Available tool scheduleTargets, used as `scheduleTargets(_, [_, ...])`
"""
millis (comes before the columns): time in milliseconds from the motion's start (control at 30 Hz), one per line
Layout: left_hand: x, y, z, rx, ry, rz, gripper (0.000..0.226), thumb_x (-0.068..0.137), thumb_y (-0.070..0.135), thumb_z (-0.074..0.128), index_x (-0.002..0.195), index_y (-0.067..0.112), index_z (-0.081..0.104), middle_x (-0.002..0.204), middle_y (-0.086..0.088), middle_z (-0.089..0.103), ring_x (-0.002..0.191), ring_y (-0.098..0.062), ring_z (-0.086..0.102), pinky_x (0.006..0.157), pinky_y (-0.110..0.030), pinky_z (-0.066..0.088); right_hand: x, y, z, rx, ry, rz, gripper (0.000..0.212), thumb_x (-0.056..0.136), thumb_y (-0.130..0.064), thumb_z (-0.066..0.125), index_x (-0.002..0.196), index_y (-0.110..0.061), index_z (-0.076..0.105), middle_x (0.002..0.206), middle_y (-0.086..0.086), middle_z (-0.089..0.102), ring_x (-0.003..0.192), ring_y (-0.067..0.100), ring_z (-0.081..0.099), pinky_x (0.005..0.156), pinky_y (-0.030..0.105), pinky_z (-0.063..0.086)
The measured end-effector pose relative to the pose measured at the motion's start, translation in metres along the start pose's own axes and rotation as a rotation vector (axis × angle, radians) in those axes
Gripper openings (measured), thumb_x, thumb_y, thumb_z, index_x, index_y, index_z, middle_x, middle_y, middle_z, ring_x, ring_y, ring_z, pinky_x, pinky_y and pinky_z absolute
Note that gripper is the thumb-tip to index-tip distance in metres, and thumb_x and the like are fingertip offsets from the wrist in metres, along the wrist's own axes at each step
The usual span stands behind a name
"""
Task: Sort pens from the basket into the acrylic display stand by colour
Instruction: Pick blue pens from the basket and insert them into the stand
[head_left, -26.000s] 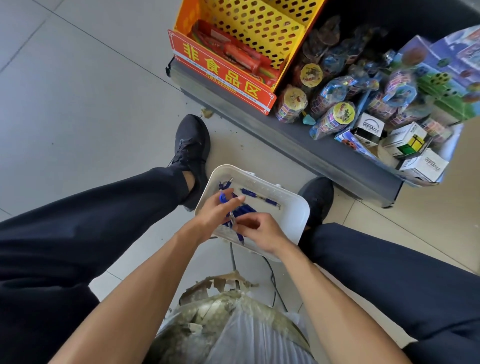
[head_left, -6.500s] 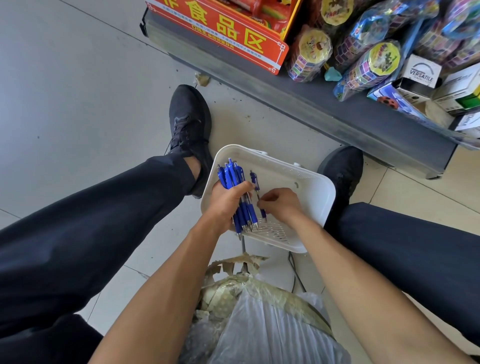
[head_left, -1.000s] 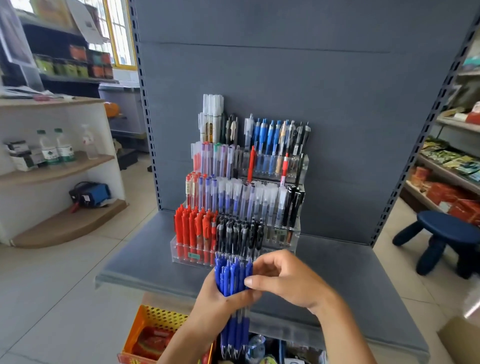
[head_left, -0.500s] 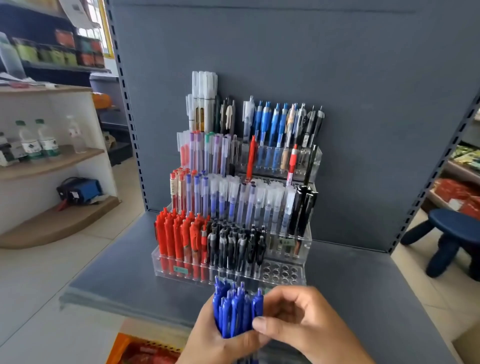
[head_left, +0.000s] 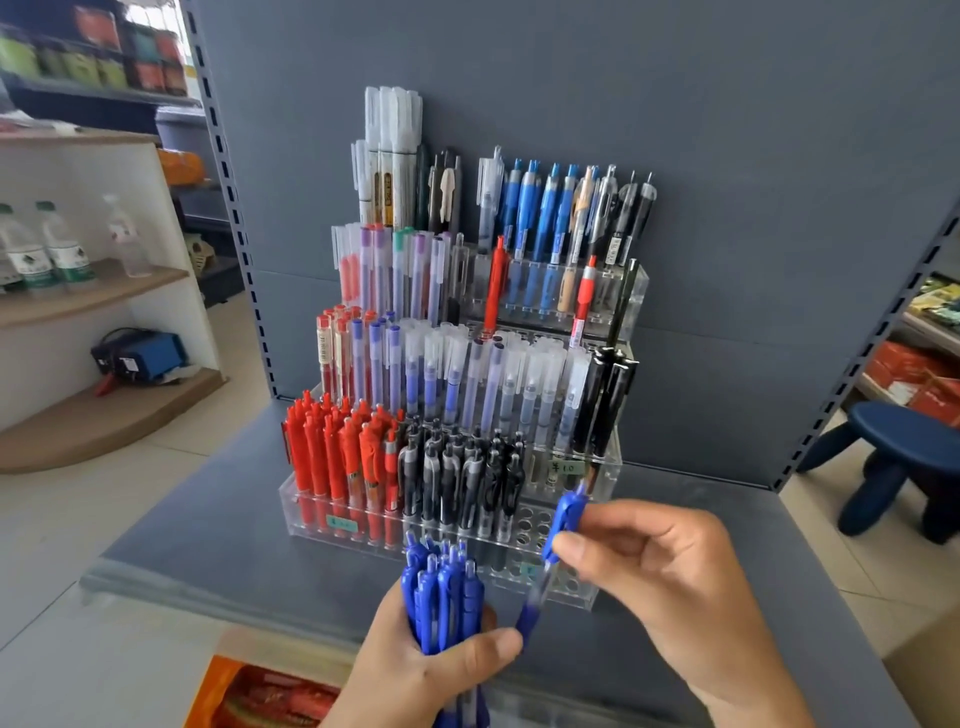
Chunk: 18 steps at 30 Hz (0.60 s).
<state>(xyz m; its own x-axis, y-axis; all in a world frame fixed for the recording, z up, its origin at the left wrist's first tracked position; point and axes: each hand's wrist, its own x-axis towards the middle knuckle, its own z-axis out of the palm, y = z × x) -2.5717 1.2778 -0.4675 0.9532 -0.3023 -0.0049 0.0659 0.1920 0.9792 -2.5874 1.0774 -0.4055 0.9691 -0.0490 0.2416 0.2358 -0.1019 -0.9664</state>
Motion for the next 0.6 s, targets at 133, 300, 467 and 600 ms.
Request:
scheduleTargets(133, [0.002,-0.003,0.0,-0.021,0.039,-0.026,0.066,0.042,0.021,0.094,0.087,-0.011,0.059,0.067,-0.014,0.064,0.062,-0.022,0.062,0.061,-0.026,0.053,0.01,-0.006,0.0,0.046,0.2,-0.187,0.018,0.067,-0.019,0.081,0.084,-0.024,0.083,0.08,0.006,0.079,0.071,0.019,0.075,0.069,0.023,0.059])
scheduleTargets(300, [0.006,-0.005,0.003,-0.021,0.043,-0.029,0.065,0.044,0.029,0.093,0.084,-0.009,0.058,0.066,-0.008,0.062,0.062,-0.019,0.061,0.061,-0.024,0.05,0.022,0.003,0.003,-0.091,0.402,-0.35,0.013,0.073,-0.016,0.081,0.083,-0.024,0.08,0.079,-0.006,0.079,0.069,0.012,0.074,0.068,0.017,0.057])
scheduleTargets(467, [0.006,-0.006,0.003,-0.03,0.038,-0.049,0.062,0.046,0.029,0.093,0.084,-0.004,0.057,0.068,-0.006,0.061,0.063,-0.018,0.059,0.062,-0.023,0.049,0.029,0.011,0.011,-0.146,0.487,-0.423,0.018,0.076,-0.015,0.082,0.089,-0.025,0.076,0.081,-0.014,0.077,0.069,0.006,0.073,0.067,0.013,0.054])
scheduleTargets(600, [0.004,-0.005,0.001,-0.034,0.026,-0.055,0.062,0.047,0.03,0.093,0.084,-0.003,0.056,0.067,-0.004,0.06,0.063,-0.016,0.058,0.06,-0.021,0.048,0.032,0.018,0.015,-0.178,0.482,-0.394,0.015,0.077,-0.021,0.082,0.09,-0.028,0.077,0.08,-0.014,0.077,0.07,0.008,0.073,0.067,0.014,0.054])
